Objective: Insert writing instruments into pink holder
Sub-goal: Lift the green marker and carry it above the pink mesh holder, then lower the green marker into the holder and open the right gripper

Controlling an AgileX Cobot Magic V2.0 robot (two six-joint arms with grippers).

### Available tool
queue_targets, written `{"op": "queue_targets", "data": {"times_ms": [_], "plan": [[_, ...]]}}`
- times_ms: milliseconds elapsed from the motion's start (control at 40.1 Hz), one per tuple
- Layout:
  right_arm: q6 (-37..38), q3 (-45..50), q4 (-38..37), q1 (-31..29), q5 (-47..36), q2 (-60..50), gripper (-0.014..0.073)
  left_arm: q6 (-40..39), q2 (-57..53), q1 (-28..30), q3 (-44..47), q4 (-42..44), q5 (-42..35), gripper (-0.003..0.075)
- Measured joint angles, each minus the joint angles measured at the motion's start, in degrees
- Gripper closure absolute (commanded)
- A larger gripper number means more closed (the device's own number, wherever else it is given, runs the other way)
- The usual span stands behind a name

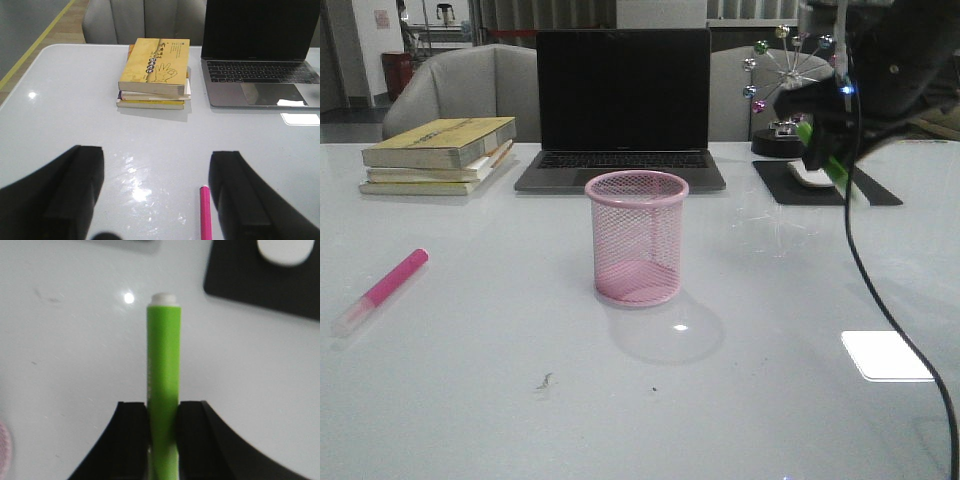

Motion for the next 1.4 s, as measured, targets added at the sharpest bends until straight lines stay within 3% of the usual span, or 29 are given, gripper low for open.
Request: {"op": "queue_targets", "data": {"times_ms": [448,623,822,1096,1171,1320,1395], "plan": [[-0.1,4.6,0.4,15.1,-16.8,-6.3,0.0537,0.0,0.0,0.0,0.0,0.1,-0.1,0.0213],[-0.1,10.6,0.5,20.5,-28.2,-6.3,0.0537,0.0,0.0,0.0,0.0,0.1,-0.1,0.0213],[-0.1,14.2,0.6,22.2,-35.4,-5.7,0.0537,0.0,0.0,0.0,0.0,0.3,-0.2,0.0213],[-0.1,14.8,0.6,22.2,-35.9,-1.7,0.0531,0.0,0.0,0.0,0.0,0.3,-0.3,0.0213],[-0.1,14.8,0.6,22.2,-35.9,-1.7,0.0484,0.0,0.0,0.0,0.0,0.3,-0.3,0.0213],[-0.1,14.8,0.6,22.2,-36.1,-1.7,0.0267,0.0,0.0,0.0,0.0,0.3,-0.4,0.0213],[-0.1,14.8,0.6,22.2,-36.1,-1.7,0.0199,0.0,0.0,0.0,0.0,0.3,-0.4,0.0213]]}}
